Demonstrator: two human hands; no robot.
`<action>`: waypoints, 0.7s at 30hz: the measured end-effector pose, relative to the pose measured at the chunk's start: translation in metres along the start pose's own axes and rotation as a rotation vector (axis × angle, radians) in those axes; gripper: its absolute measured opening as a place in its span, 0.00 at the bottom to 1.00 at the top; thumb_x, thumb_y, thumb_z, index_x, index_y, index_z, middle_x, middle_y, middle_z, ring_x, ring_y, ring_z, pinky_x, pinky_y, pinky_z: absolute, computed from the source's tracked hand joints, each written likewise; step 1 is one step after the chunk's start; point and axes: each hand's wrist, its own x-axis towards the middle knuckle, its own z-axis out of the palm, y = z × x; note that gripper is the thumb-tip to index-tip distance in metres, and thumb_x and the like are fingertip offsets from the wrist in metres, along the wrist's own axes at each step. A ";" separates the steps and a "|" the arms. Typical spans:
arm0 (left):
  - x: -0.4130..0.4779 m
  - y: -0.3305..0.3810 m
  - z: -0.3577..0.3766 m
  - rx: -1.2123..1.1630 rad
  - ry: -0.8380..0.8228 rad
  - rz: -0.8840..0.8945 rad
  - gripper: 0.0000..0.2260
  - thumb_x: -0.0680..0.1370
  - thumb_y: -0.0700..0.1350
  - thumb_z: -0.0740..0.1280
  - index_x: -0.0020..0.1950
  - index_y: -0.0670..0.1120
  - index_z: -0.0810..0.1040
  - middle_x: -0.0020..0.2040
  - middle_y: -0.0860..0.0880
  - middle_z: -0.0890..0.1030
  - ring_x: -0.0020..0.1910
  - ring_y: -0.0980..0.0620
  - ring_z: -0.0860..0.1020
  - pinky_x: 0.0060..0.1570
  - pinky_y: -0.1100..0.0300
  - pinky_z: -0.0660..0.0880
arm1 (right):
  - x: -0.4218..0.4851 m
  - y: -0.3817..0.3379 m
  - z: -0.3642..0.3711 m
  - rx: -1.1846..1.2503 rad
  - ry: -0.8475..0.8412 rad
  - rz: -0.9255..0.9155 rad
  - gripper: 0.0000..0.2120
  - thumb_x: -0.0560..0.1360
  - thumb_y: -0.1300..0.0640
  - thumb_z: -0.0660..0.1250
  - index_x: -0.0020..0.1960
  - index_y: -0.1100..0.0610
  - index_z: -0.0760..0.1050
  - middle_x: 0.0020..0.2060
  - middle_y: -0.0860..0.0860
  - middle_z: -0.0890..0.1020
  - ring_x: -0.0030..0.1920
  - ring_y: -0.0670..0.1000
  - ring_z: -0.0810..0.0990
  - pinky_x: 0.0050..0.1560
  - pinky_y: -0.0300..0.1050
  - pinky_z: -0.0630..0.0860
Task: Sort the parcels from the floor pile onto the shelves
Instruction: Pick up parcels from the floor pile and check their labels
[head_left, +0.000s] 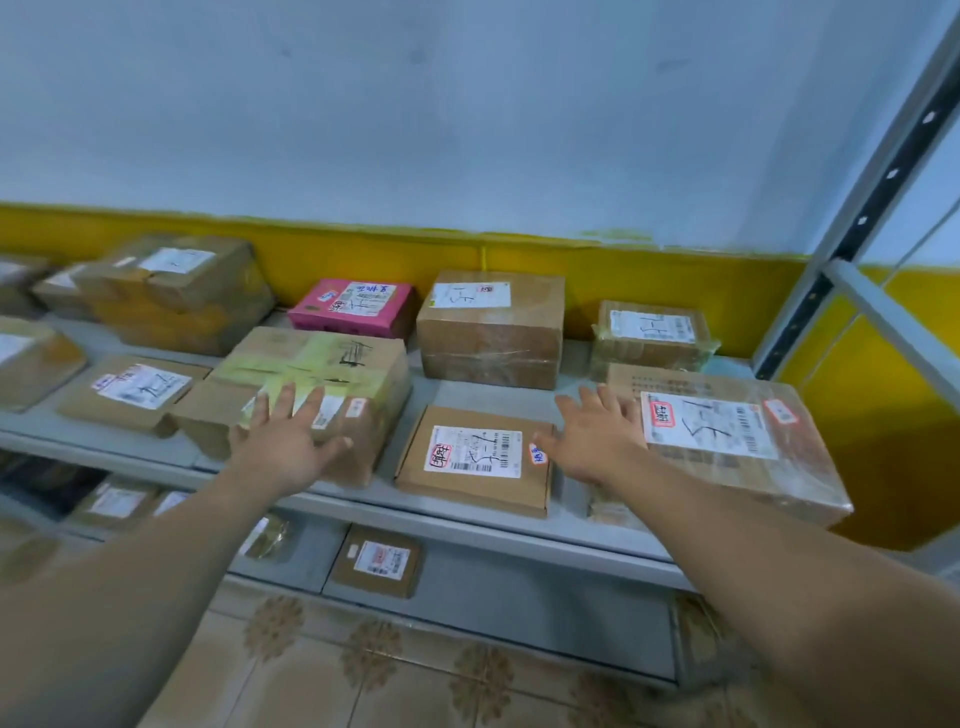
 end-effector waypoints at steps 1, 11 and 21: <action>0.004 -0.004 0.002 0.019 -0.007 0.009 0.34 0.79 0.67 0.52 0.79 0.58 0.41 0.80 0.51 0.40 0.78 0.43 0.41 0.73 0.36 0.47 | 0.000 -0.003 0.003 -0.022 -0.001 0.021 0.34 0.80 0.33 0.50 0.80 0.49 0.52 0.80 0.56 0.50 0.80 0.58 0.44 0.77 0.64 0.44; 0.027 -0.016 0.027 -0.123 -0.027 0.208 0.27 0.82 0.60 0.49 0.79 0.57 0.48 0.80 0.52 0.47 0.79 0.46 0.44 0.73 0.35 0.48 | 0.011 -0.071 0.003 -0.028 -0.001 0.107 0.33 0.80 0.35 0.52 0.80 0.50 0.55 0.80 0.55 0.53 0.80 0.58 0.47 0.77 0.61 0.46; 0.002 -0.126 -0.017 -0.230 -0.054 0.355 0.29 0.80 0.58 0.61 0.79 0.53 0.56 0.80 0.50 0.54 0.78 0.49 0.51 0.76 0.47 0.53 | 0.025 -0.229 -0.037 0.070 0.085 -0.122 0.32 0.79 0.37 0.57 0.78 0.52 0.60 0.76 0.56 0.64 0.76 0.58 0.60 0.74 0.56 0.60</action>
